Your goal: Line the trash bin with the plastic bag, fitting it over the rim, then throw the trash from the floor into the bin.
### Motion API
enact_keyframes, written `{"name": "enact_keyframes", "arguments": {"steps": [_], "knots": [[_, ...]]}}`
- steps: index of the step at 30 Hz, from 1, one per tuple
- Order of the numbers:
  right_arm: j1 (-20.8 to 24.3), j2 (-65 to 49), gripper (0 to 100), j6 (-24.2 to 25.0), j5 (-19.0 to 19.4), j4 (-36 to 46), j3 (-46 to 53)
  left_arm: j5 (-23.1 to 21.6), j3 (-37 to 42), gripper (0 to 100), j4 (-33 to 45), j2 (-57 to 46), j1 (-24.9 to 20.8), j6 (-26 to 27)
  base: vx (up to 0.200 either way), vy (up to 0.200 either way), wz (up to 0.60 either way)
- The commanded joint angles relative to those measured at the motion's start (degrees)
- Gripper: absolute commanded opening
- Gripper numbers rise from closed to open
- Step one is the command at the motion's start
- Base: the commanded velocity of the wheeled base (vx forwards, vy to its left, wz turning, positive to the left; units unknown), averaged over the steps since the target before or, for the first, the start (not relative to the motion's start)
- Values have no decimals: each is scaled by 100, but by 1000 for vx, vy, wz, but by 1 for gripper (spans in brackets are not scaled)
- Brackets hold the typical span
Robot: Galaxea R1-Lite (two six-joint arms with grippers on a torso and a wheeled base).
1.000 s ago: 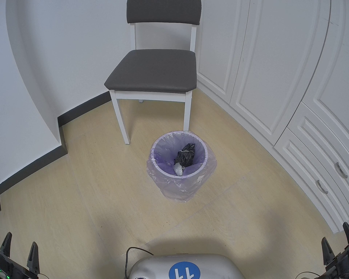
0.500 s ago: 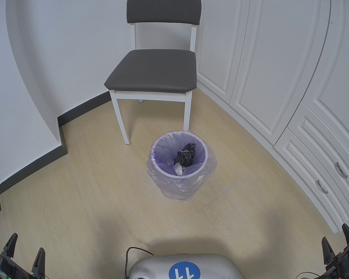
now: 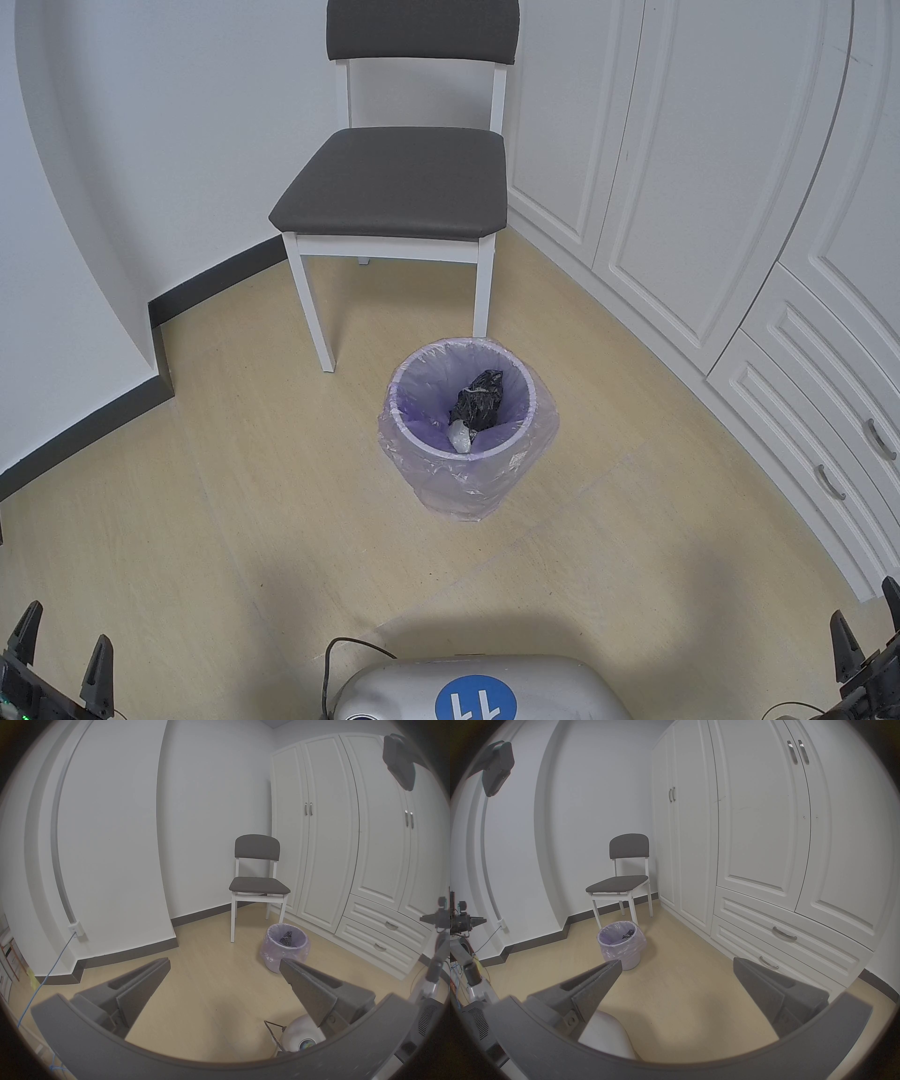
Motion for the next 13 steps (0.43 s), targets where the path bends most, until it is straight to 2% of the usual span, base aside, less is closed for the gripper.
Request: {"name": "enact_keyframes", "arguments": {"steps": [1, 13], "knots": [[4, -74, 100, 0, 3, -5, 84, 15, 81, 100, 6, -64, 8, -28, 0, 0, 0], [4, -74, 100, 17, 3, -5, 84, 15, 81, 100, 6, -64, 8, -37, 0, 0, 0]]}}
